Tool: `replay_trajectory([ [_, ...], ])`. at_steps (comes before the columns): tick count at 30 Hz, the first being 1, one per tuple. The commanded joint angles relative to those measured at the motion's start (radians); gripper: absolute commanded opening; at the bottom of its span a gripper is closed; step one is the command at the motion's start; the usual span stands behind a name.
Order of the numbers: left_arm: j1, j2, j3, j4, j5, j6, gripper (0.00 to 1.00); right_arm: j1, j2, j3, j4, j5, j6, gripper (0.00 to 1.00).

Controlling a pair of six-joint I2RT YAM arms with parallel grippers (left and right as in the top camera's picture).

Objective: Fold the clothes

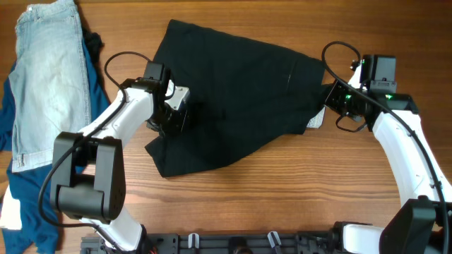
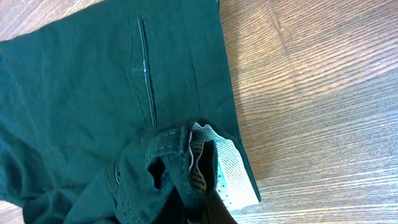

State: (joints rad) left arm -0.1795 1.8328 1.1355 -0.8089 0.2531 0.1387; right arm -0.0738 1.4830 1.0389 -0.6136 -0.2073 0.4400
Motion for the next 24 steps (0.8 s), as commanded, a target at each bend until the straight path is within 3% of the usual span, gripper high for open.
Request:
replay_trajectory([
  [1,0.003,0.0,0.0,-0.017,0.022,0.011,0.06,-0.005,0.012,0.017,-0.002,0.016,-0.014,0.04],
  [8,0.003,-0.058,0.127,-0.13,0.003,0.006,0.04,-0.005,0.012,0.017,-0.022,0.016,-0.013,0.04],
  [14,0.003,-0.225,0.306,-0.201,-0.138,-0.13,0.04,-0.005,-0.019,0.017,-0.153,-0.002,0.005,0.04],
  [20,0.003,-0.42,0.318,-0.203,-0.27,-0.201,0.04,-0.005,-0.21,0.018,-0.336,-0.011,-0.004,0.04],
  [24,0.003,-0.536,0.318,-0.203,-0.274,-0.2,0.04,-0.005,-0.375,0.018,-0.468,-0.01,-0.015,0.04],
])
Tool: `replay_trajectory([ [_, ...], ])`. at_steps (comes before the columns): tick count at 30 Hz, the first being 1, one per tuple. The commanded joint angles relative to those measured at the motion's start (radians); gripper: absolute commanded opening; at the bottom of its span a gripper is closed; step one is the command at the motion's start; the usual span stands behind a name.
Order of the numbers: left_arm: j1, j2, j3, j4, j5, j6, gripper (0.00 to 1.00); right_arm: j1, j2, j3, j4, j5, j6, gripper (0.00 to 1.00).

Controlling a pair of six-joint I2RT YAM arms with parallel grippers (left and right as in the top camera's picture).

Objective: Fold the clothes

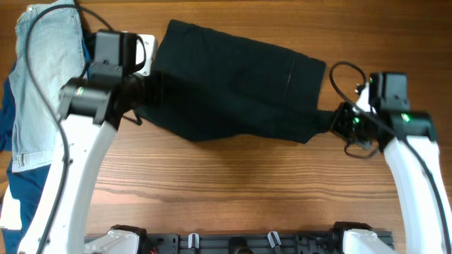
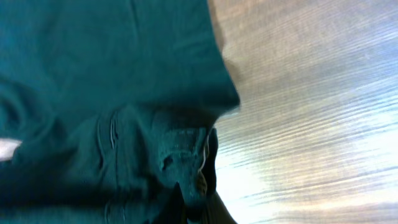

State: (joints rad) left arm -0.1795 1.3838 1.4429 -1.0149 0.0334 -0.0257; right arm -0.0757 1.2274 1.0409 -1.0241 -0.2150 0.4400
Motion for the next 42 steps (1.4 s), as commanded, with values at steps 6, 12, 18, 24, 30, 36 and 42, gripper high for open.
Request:
replay_trajectory([
  [6,0.003,-0.197,0.01,-0.02,-0.054,-0.036,0.04,-0.003,-0.321,0.016,-0.106,0.028,-0.014,0.04],
  [12,0.003,-0.128,-0.034,-0.035,-0.055,-0.096,0.04,-0.003,-0.242,0.016,-0.028,0.041,-0.042,0.05],
  [18,0.003,0.039,-0.055,0.115,-0.111,-0.147,0.04,-0.003,-0.008,0.016,0.081,0.066,-0.047,0.04],
  [24,0.003,0.264,-0.055,0.46,-0.114,-0.147,0.04,-0.003,0.169,0.016,0.26,0.065,-0.044,0.04],
  [30,0.003,0.479,-0.055,0.852,-0.114,-0.147,0.04,-0.003,0.24,0.016,0.518,0.066,-0.031,0.04],
  [36,0.002,0.596,-0.055,1.116,-0.114,-0.147,0.04,-0.003,0.36,0.016,0.69,0.066,-0.034,0.04],
  [42,0.002,0.695,-0.055,1.278,-0.114,-0.147,0.06,-0.003,0.512,0.016,0.852,0.058,-0.034,0.04],
])
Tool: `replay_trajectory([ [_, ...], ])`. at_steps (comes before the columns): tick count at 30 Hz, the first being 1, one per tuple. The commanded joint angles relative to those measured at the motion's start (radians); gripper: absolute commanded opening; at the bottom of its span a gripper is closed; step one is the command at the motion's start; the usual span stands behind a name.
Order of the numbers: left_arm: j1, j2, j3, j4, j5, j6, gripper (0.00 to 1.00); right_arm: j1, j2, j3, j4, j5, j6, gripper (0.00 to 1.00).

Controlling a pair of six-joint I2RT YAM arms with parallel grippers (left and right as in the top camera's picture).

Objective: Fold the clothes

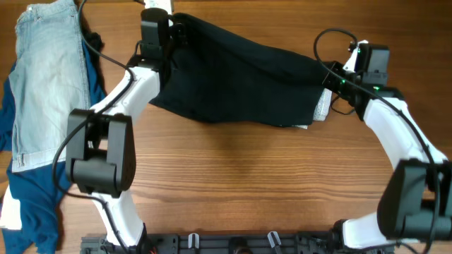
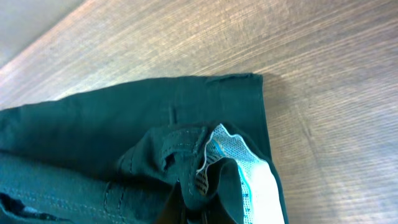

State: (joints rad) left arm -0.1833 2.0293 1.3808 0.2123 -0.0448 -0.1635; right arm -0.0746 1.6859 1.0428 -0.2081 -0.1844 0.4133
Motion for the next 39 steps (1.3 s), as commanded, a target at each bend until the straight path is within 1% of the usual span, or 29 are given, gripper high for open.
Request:
replay_trajectory([
  [1,0.006,0.065,0.007,0.079,-0.036,-0.01,0.13,-0.003,0.074,0.014,0.056,0.027,0.006,0.04],
  [2,0.006,0.076,0.007,0.094,-0.035,-0.01,0.24,-0.003,0.085,0.014,0.069,0.027,0.007,0.05],
  [3,0.005,0.079,0.007,0.1,-0.035,-0.01,0.52,-0.003,0.093,0.014,0.082,0.027,0.008,0.16],
  [4,0.002,0.085,0.007,0.097,-0.035,-0.01,1.0,-0.003,0.1,0.014,0.101,0.031,0.006,0.59],
  [5,0.001,0.085,0.007,0.09,-0.035,-0.009,1.0,-0.003,0.1,0.014,0.113,0.031,0.005,0.91],
  [6,0.001,0.085,0.007,0.084,-0.036,-0.009,1.0,-0.004,0.1,0.014,0.122,0.031,0.008,1.0],
  [9,0.005,0.07,0.007,0.068,-0.036,-0.009,1.0,-0.003,0.09,0.022,0.124,0.011,0.015,1.0],
  [11,0.01,0.015,0.007,-0.014,-0.035,-0.01,1.0,-0.004,0.057,0.037,0.078,-0.021,0.0,1.0],
  [13,0.013,-0.054,0.007,-0.147,-0.035,-0.008,1.0,-0.003,0.002,0.05,0.023,-0.079,-0.063,1.0],
  [16,0.014,-0.144,0.007,-0.401,-0.035,0.002,1.0,0.0,-0.083,0.056,-0.061,-0.165,-0.168,1.0],
  [17,0.017,-0.159,0.007,-0.495,-0.035,0.002,1.0,0.005,-0.101,0.056,-0.092,-0.176,-0.191,1.0],
  [20,0.035,-0.147,0.006,-0.702,-0.035,0.002,1.0,0.033,-0.106,0.056,-0.166,-0.179,-0.24,1.0],
  [22,0.05,-0.115,0.006,-0.793,-0.023,0.003,1.0,0.059,-0.097,0.056,-0.204,-0.179,-0.257,1.0],
  [24,0.06,-0.08,0.006,-0.834,-0.02,0.008,1.0,0.08,-0.092,0.056,-0.212,-0.179,-0.257,0.99],
  [25,0.062,-0.056,0.006,-0.837,-0.02,0.037,0.99,0.093,-0.09,0.056,-0.207,-0.179,-0.256,0.99],
  [26,0.063,-0.035,0.006,-0.829,-0.021,0.06,0.96,0.099,-0.091,0.056,-0.202,-0.179,-0.254,0.96],
  [27,0.063,-0.012,0.006,-0.809,-0.021,0.079,0.94,0.106,-0.091,0.056,-0.197,-0.179,-0.253,0.89],
  [28,0.063,0.012,0.006,-0.785,-0.021,0.081,0.9,0.109,-0.091,0.056,-0.196,-0.179,-0.247,0.84],
  [30,0.063,0.05,0.006,-0.747,-0.02,0.08,0.8,0.11,-0.091,0.056,-0.197,-0.175,-0.227,0.68],
  [31,0.063,0.07,0.006,-0.742,-0.02,0.076,0.61,0.11,-0.091,0.056,-0.197,-0.175,-0.226,0.6],
  [32,0.063,0.082,0.006,-0.753,-0.02,0.065,0.38,0.11,-0.091,0.056,-0.196,-0.175,-0.225,0.53],
  [33,0.063,0.09,0.006,-0.768,-0.021,0.037,0.18,0.11,-0.091,0.056,-0.196,-0.175,-0.222,0.5],
  [34,0.063,0.092,0.006,-0.787,-0.021,0.004,0.06,0.11,-0.091,0.056,-0.196,-0.175,-0.222,0.47],
  [36,0.064,0.092,0.006,-0.853,-0.026,-0.084,0.04,0.11,-0.09,0.056,-0.196,-0.148,-0.193,0.4],
  [38,0.064,0.092,0.006,-0.935,-0.025,-0.159,0.04,0.11,-0.09,0.056,-0.184,-0.119,-0.154,0.37],
  [39,0.064,0.092,0.006,-0.969,-0.024,-0.168,0.04,0.11,-0.089,0.056,-0.177,-0.119,-0.15,0.36],
])
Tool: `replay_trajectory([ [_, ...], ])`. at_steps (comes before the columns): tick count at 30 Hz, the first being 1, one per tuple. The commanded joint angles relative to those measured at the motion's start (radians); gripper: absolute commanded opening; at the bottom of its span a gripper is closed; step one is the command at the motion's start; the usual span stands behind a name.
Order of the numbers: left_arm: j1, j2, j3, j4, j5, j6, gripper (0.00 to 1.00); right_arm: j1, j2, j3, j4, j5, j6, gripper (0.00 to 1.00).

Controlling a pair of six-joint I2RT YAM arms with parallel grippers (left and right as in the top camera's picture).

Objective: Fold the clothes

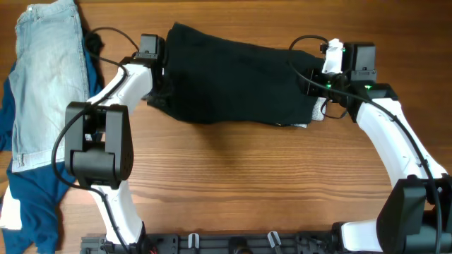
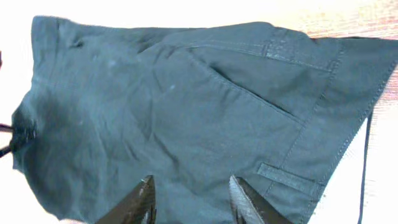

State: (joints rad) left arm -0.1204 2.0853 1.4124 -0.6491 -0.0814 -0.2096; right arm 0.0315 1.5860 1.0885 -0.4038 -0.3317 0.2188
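Observation:
The black shorts (image 1: 240,77) lie folded in half across the far middle of the table. In the right wrist view the shorts (image 2: 186,106) fill the frame, showing a pocket seam and a belt loop. My right gripper (image 2: 193,200) is open just above the cloth, with nothing between its fingers (image 2: 147,199). From overhead the right gripper (image 1: 311,85) sits over the shorts' right end. My left gripper (image 1: 161,74) is at the shorts' left edge, its fingers lost against the dark fabric.
Light-blue denim shorts (image 1: 46,77) lie at the far left on top of a dark blue garment (image 1: 28,204). A white mesh lining (image 1: 319,109) pokes out at the black shorts' right edge. Bare wood lies in front of the shorts.
My right gripper was shut on the waistband corner with the white lining; now it is open above the flat folded cloth. The left gripper has dropped to the shorts' left edge.
The shorts lay spread out with both grippers at their near corners. Then both arms held that near edge raised. Then the edge was over at the far side, doubling the cloth. Now the shorts lie folded in half and the right gripper has let go.

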Motion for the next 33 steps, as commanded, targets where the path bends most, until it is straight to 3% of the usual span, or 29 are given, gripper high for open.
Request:
replay_trajectory([
  [1,0.001,0.035,-0.025,-0.145,0.012,-0.13,0.04,0.004,0.011,0.01,0.026,0.028,0.046,0.36],
  [6,0.001,0.035,-0.025,-0.305,0.016,-0.143,0.11,0.004,0.011,0.01,0.036,0.029,0.047,0.36],
  [9,0.001,0.035,-0.025,-0.344,0.016,-0.138,0.33,0.004,0.011,0.01,0.01,0.109,0.099,0.36],
  [10,0.001,0.035,-0.025,-0.343,0.016,-0.129,0.45,0.003,0.013,0.01,0.0,0.14,0.103,0.36],
  [13,0.002,0.035,0.034,-0.38,0.016,-0.042,0.69,-0.002,0.04,0.01,-0.007,0.179,0.098,0.38],
  [17,0.005,0.021,0.226,-0.518,0.012,-0.003,0.98,-0.027,0.13,0.01,0.007,0.175,0.095,0.65],
  [20,0.005,0.002,0.303,-0.507,0.016,0.063,1.0,-0.06,0.201,0.01,0.015,0.171,0.095,0.85],
  [23,0.01,-0.001,0.308,-0.41,0.018,0.177,1.0,-0.099,0.228,0.01,0.031,0.156,0.088,0.87],
  [27,0.041,0.024,0.308,-0.317,0.068,0.244,1.0,-0.138,0.23,0.01,0.079,0.051,0.005,0.87],
  [33,0.17,0.107,0.308,-0.259,0.354,0.336,0.73,-0.14,0.232,0.01,0.116,0.035,-0.034,0.85],
])
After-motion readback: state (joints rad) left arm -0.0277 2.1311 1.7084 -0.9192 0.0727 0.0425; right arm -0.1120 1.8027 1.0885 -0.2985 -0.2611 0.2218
